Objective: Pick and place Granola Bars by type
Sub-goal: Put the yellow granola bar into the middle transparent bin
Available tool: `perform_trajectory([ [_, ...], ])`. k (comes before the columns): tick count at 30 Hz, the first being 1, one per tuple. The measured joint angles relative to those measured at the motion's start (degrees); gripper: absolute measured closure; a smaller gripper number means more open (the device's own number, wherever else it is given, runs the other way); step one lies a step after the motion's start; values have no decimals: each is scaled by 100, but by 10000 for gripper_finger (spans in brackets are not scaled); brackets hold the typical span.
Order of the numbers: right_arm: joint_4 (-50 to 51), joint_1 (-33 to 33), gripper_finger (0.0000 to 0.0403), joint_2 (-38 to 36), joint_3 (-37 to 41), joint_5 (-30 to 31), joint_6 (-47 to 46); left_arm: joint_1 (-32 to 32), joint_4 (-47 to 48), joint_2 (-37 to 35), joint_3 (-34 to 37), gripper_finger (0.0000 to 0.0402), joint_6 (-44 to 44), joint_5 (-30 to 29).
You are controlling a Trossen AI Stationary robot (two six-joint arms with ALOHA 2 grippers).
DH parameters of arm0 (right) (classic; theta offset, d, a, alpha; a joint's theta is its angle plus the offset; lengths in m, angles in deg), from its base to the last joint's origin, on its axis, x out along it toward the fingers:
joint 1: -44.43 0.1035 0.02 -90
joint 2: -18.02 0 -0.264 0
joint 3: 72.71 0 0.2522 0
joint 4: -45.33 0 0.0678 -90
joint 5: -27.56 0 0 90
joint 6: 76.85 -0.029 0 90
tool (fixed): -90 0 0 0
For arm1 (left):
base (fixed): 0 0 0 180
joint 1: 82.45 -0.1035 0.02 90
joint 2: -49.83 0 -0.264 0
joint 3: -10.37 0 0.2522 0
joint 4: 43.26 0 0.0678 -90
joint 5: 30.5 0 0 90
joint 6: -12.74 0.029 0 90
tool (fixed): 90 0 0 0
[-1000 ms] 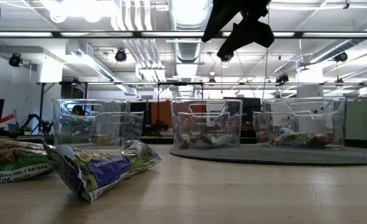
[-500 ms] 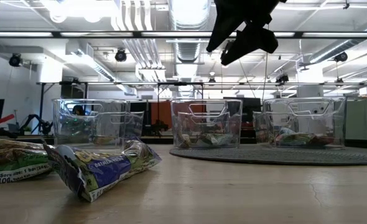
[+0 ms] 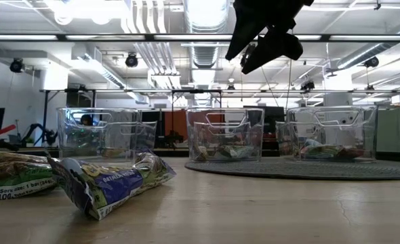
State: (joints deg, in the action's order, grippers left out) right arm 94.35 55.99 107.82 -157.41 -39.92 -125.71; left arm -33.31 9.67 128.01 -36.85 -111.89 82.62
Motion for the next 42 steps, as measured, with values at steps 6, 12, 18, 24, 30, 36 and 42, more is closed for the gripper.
perform_trajectory([
  [6,-1,-53,172,0,19,0,3,-2,-22,-1,-2,311,103,-178],
  [12,-2,-97,172,0,26,0,4,4,-39,-10,-15,315,293,-355],
  [18,-53,-101,172,-2,26,-4,44,-46,-59,-382,-77,337,253,-1941],
  [24,-175,-110,172,-2,26,-23,87,-124,223,-1505,-86,356,-28,-4423],
  [30,-193,-114,172,-2,29,-53,87,-133,-214,-2726,-86,358,1178,-7329],
  [36,-916,-181,172,-2,29,-445,95,-142,-1503,-3531,-86,358,4156,-8742],
  [42,-2367,-513,179,-1,31,-1629,426,-330,-1864,-3797,-67,359,5724,-9059],
])
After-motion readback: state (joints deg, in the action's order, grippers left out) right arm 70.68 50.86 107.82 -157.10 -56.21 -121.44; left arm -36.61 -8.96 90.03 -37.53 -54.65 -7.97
